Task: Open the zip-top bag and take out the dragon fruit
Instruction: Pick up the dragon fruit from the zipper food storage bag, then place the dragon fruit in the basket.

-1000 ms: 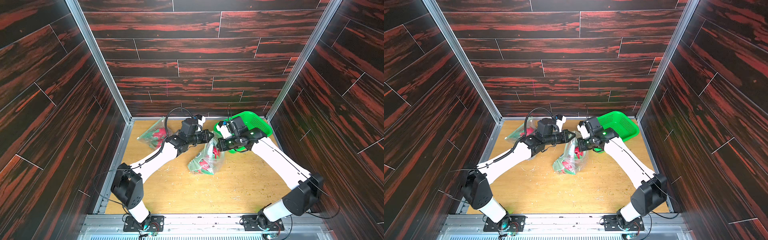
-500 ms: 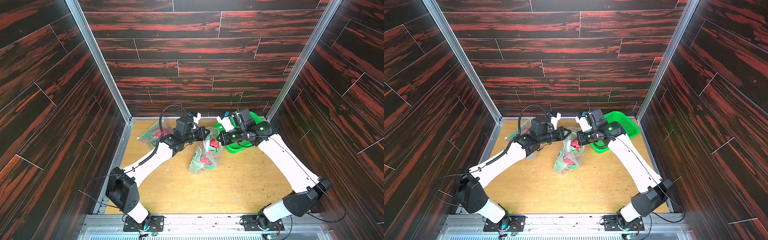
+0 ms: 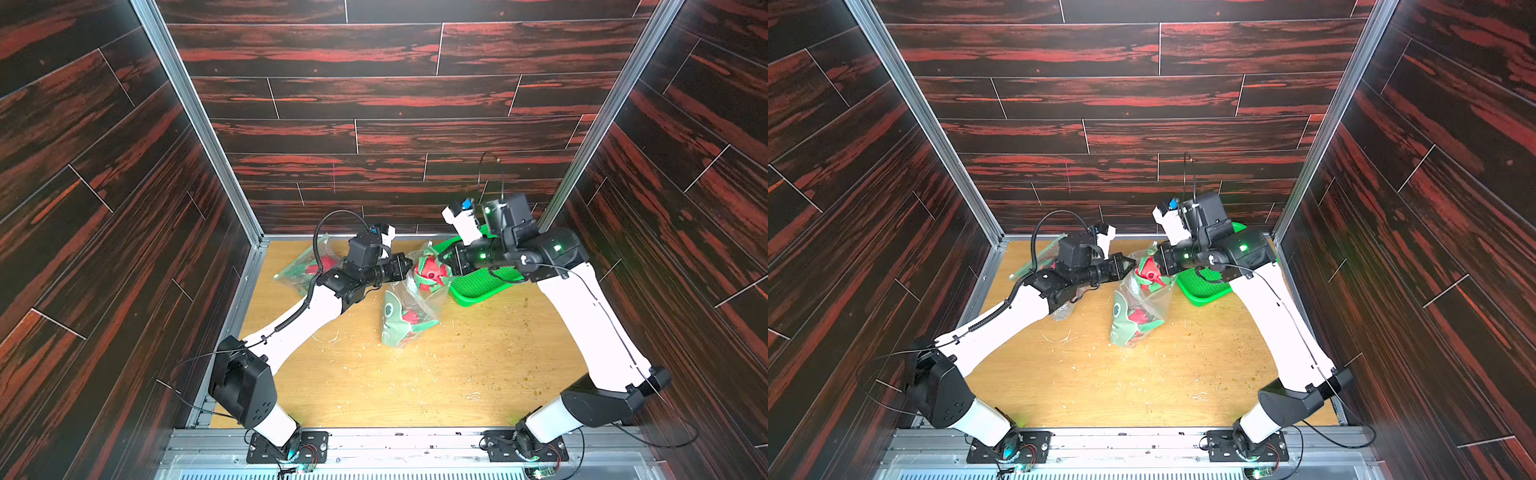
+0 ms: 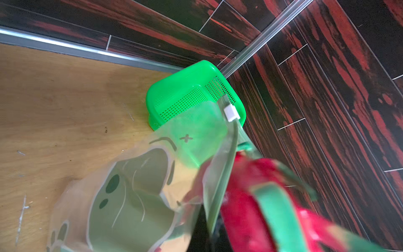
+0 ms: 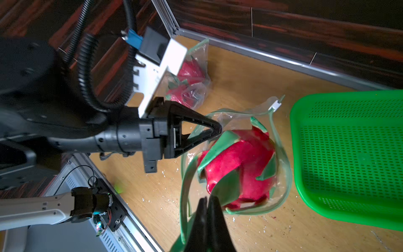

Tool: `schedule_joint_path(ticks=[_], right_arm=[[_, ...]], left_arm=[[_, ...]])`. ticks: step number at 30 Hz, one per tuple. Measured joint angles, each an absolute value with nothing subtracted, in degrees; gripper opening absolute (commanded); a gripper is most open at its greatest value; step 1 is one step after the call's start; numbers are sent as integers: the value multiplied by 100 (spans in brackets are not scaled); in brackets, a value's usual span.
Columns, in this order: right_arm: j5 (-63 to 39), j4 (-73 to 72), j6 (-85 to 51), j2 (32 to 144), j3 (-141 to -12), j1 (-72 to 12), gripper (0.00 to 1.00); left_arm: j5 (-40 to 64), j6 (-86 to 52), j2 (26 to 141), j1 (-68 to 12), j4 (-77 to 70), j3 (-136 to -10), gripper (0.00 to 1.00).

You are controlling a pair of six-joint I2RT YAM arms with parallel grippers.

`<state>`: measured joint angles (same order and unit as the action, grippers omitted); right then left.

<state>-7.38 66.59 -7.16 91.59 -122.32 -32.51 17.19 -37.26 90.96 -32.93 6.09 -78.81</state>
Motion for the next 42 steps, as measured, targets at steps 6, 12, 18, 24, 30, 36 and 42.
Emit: schedule_joint_path(ticks=[6,12,18,24,30,36,42], right_arm=[[-727,6838,-589,9362,-13021,-3251,0],[-464,6952,-486,9500,-13555,-3267,0],[270,6718,-351,9588,-13662,-3275,0],[1203,6224,-56,9679,-13659,-3227,0],[1870,5784,163,9977,-13673,-2779,0],[2189,5472,268,10466,-13690,-2108,0],[2447,5242,235,11063,-13743,-1487,0]], left_arm=[[1656,-3704,9080,-3247,622,-7767,5],[1643,-3695,9000,-3236,628,-7675,5],[1643,-3686,8976,-3225,644,-7579,5],[1643,-3686,8886,-3225,648,-7502,5],[1640,-3682,8774,-3225,652,-7463,5],[1638,-3662,8720,-3223,668,-7400,5],[1643,-3664,8718,-3223,687,-7391,5]])
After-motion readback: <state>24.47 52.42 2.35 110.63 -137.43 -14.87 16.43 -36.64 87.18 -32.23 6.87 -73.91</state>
